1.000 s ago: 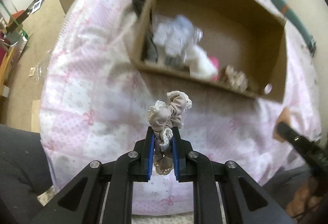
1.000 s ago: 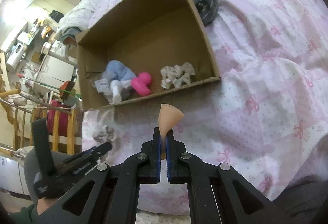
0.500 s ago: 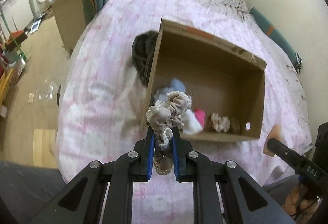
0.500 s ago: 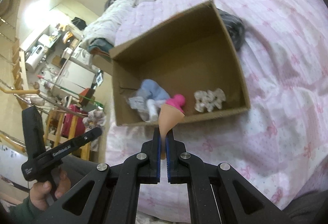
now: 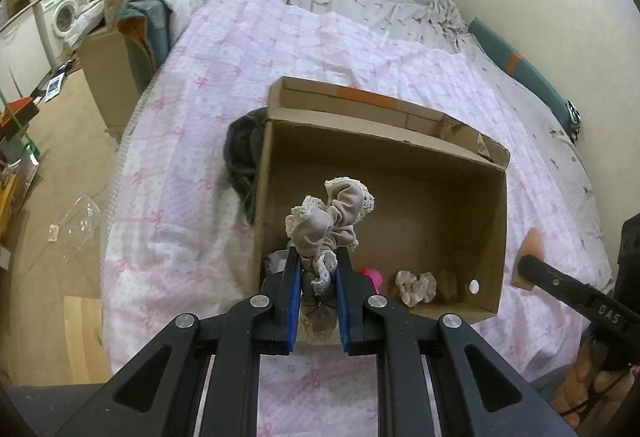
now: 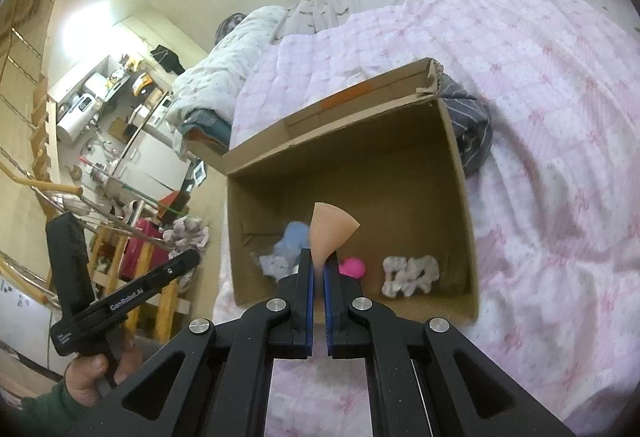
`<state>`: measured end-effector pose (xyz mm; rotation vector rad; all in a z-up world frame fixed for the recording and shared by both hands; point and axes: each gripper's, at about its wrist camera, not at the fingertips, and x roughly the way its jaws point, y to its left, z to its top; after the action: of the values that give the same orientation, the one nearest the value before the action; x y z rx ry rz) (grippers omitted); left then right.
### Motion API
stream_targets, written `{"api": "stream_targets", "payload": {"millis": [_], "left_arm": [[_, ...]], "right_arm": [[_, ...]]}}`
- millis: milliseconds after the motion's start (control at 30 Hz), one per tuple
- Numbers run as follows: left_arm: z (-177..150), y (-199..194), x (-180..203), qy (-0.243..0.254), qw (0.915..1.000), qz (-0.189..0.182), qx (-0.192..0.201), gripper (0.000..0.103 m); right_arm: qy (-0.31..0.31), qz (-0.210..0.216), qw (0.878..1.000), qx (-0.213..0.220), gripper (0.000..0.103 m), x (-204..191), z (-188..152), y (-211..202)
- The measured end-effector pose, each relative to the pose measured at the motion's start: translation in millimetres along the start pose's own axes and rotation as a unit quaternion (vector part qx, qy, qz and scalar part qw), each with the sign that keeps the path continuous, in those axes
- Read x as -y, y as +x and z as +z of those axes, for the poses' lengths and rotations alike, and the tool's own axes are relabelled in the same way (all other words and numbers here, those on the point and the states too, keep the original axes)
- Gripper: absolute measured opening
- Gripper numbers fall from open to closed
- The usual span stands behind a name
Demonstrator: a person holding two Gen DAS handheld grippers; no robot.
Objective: Organize soft objects
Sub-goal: 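Carry the scrunchie and earplug into the box and open both grippers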
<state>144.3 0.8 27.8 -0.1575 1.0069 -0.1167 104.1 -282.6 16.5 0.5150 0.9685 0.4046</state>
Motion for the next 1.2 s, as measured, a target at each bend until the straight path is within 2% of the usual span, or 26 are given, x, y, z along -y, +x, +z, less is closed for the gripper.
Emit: {"api": "stream_targets", "payload": {"millis": [167, 300, 367, 433, 533, 833, 1200], "left_arm": [[-2.4, 27.1, 14.1, 0.016, 0.9998, 0.001, -0.012, 0.014], [-12.3, 46.4, 21.7, 0.038, 0.9989, 0.013, 0.024, 0.014], [-19.8, 63.8, 28.3, 0.058, 0.9981, 0.018, 0.006, 0.014], [-23.8, 70.7, 32.2, 0.063, 0.9980, 0.007, -0.003, 0.014], [-27.5, 75.6, 37.6, 0.071, 0.9973, -0.010, -0.012, 0.014], [-29.9, 85.6, 35.1, 0.064, 0.9976, 0.004, -0.028, 0.014], [-35.1, 85.4, 42.0, 0.081, 0.9962, -0.008, -0.030, 0.014]], "right_arm": [[0.005, -0.015, 1.000, -0.010, 0.006, 12.8, -2.7, 19.5], [0.032, -0.037, 0.998, -0.034, 0.006, 29.9, -14.5, 40.9], [0.031, -0.054, 0.997, -0.045, 0.006, 34.0, -18.0, 49.6], [0.025, -0.066, 0.996, -0.051, 0.006, 35.7, -19.7, 55.7], [0.016, -0.077, 0.995, -0.056, 0.006, 34.7, -20.2, 59.0], [0.027, -0.092, 0.992, -0.080, 0.006, 40.9, -23.4, 68.8], [0.026, -0.096, 0.992, -0.081, 0.007, 41.6, -23.2, 68.9]]}}
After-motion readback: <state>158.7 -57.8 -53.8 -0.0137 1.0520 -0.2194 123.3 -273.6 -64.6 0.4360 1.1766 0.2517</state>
